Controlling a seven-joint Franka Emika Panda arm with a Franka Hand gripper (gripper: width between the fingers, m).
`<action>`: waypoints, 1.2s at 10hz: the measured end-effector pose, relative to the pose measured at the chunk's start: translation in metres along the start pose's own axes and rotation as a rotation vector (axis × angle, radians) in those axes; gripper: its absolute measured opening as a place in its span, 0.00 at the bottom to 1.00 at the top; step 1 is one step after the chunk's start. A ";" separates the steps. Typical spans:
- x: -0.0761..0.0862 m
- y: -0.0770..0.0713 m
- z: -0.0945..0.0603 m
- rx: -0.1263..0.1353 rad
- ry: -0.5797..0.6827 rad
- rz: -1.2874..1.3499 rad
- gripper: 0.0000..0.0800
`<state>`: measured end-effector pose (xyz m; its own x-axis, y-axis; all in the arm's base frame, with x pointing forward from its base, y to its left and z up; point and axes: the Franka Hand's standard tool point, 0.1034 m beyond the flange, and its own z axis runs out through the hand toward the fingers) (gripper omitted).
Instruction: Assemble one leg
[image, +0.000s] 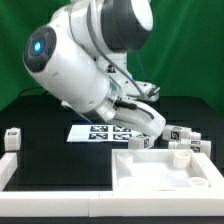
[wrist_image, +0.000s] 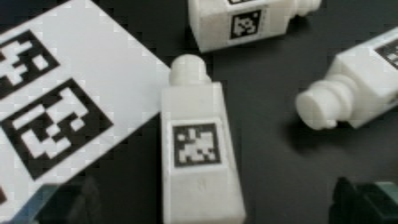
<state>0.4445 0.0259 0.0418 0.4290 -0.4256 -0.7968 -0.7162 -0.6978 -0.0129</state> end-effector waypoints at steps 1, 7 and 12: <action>0.002 -0.001 -0.001 0.001 0.007 -0.001 0.81; 0.005 0.007 0.023 0.050 -0.080 0.037 0.81; 0.007 0.009 0.038 0.037 -0.076 0.047 0.81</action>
Offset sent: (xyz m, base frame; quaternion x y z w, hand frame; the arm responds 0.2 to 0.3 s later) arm -0.0229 0.0082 -0.0210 0.0363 -0.0545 0.0084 0.9978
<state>0.4202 0.0380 0.0131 0.3523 -0.4119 -0.8404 -0.7549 -0.6558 0.0049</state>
